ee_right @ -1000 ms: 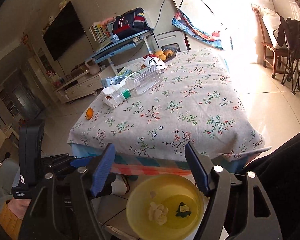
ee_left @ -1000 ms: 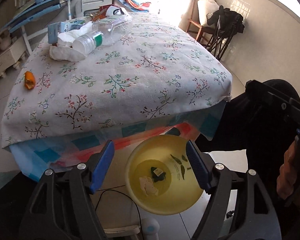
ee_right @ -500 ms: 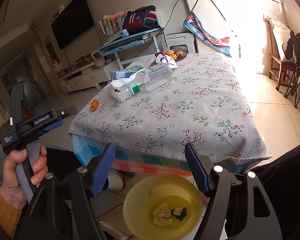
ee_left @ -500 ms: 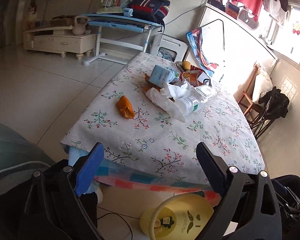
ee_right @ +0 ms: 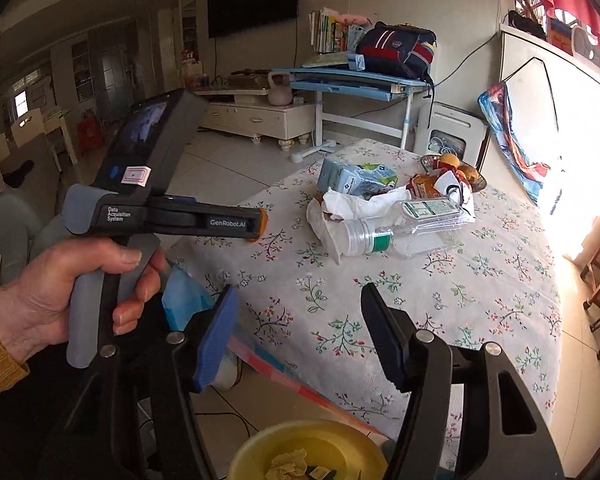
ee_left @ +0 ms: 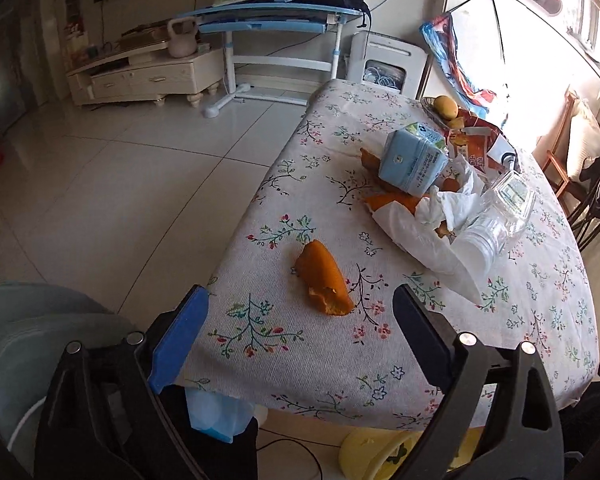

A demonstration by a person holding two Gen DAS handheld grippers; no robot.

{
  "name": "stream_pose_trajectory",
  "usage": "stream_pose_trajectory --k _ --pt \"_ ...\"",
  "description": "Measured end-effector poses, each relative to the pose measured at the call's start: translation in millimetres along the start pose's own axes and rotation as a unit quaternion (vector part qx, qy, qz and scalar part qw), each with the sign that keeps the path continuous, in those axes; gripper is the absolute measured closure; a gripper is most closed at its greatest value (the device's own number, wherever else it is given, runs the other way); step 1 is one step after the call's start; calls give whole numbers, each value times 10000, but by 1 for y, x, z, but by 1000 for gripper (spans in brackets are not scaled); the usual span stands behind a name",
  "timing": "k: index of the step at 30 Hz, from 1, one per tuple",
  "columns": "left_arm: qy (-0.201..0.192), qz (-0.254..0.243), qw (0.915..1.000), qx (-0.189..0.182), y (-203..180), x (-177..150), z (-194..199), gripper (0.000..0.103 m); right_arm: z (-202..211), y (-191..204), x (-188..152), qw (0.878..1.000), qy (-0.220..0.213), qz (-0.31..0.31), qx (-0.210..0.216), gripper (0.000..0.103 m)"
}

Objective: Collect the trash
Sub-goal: 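Grasp the orange peel with the left gripper while the right gripper reaches for tissue, then grasp the white tissue with the right gripper and lift it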

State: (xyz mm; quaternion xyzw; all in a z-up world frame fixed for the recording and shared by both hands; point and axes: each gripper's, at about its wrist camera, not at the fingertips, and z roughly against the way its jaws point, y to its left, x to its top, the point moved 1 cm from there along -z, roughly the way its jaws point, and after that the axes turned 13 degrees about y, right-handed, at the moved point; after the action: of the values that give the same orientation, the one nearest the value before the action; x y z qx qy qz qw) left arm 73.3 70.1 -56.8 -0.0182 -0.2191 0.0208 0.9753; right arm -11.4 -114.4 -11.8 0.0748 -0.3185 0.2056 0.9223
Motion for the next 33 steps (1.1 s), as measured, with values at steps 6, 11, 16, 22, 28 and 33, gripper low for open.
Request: stream_pose_trajectory --k 6,11,16,22,28,33 --pt "479 -102 9988 -20 -6 19 -34 25 -33 -8 31 9992 175 345 -18 43" --pt "546 -212 9979 -282 -6 21 -41 80 -51 -15 52 9981 293 548 -53 43" --pt "387 124 9960 -791 9 19 -28 88 -68 -9 67 9953 473 843 -56 47" --pt "-56 623 9908 -1202 35 17 -5 87 -101 -3 83 9907 909 1000 -120 56" --pt "-307 689 9882 -1335 40 16 10 87 -136 -1 89 9815 1485 1117 -472 64" --pt "-470 659 9865 -1424 38 13 23 87 -155 0 88 9747 1660 1255 -821 77"
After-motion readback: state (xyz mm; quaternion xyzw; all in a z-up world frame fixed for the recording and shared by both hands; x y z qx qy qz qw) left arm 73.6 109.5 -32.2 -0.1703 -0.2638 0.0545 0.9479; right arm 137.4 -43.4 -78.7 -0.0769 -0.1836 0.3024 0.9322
